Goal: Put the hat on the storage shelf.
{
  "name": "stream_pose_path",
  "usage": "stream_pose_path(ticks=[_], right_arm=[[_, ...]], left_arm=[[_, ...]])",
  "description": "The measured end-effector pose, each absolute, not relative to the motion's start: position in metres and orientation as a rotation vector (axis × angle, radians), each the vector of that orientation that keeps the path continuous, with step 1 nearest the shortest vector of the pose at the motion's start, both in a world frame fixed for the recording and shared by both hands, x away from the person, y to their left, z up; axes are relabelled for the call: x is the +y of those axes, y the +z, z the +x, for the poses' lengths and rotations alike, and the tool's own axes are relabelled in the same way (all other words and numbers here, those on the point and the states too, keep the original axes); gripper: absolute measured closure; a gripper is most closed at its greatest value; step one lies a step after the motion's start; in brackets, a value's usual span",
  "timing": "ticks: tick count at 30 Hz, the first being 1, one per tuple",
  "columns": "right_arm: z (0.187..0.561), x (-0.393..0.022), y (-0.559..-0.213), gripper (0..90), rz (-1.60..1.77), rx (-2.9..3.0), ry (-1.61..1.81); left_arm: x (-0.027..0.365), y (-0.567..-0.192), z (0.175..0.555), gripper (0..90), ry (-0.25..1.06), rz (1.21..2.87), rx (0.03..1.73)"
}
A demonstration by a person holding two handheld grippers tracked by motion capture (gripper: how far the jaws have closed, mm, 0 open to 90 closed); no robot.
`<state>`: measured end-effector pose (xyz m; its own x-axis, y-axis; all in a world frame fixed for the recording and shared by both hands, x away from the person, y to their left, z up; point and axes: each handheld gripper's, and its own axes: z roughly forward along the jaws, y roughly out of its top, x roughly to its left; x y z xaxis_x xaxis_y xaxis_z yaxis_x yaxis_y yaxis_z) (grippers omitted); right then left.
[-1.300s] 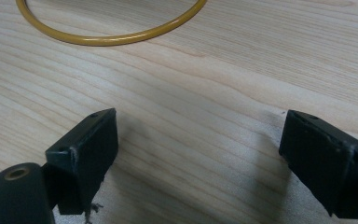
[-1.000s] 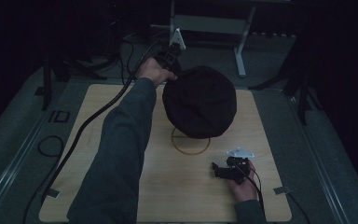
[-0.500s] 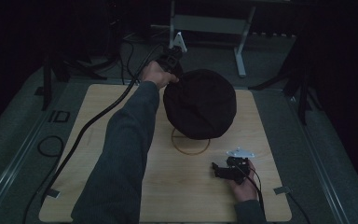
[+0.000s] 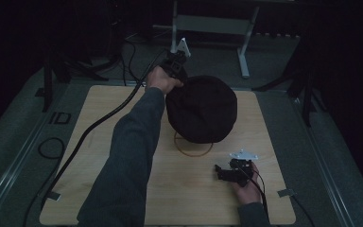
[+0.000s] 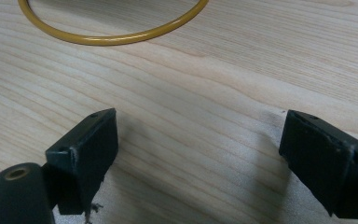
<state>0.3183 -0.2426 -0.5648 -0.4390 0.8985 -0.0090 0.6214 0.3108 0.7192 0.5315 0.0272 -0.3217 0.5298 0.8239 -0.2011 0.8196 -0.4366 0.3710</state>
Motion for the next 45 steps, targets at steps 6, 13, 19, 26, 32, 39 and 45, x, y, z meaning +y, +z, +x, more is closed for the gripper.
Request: stream_pose_path(ticks=[6, 13, 19, 26, 32, 39, 45], right_arm=[[0.318, -0.243, -0.565, 11.5, 1.349, 2.175, 0.916], [0.318, -0.242, -0.565, 11.5, 1.352, 2.174, 0.916], [0.318, -0.243, -0.565, 11.5, 1.351, 2.174, 0.916], [0.318, -0.242, -0.565, 11.5, 1.351, 2.174, 0.916], [0.318, -0.242, -0.565, 11.5, 1.35, 2.176, 0.916], [0.318, -0.242, -0.565, 11.5, 1.348, 2.176, 0.916], [0.318, -0.242, -0.565, 11.5, 1.349, 2.175, 0.915]], left_arm=[[0.026, -0.331, 0.533, 61.0, 0.017, 2.342, 1.328], [0.024, -0.343, 0.535, 53.8, 0.028, 2.362, 1.343], [0.026, -0.339, 0.533, 46.4, 0.053, 2.345, 1.323], [0.029, -0.335, 0.529, 44.6, 0.103, 2.375, 1.295], [0.032, -0.333, 0.523, 44.8, 0.189, 2.426, 1.245], [0.044, -0.331, 0.506, 45.2, 0.306, 2.467, 1.211], [0.064, -0.331, 0.488, 44.9, 0.356, 2.459, 1.207]])
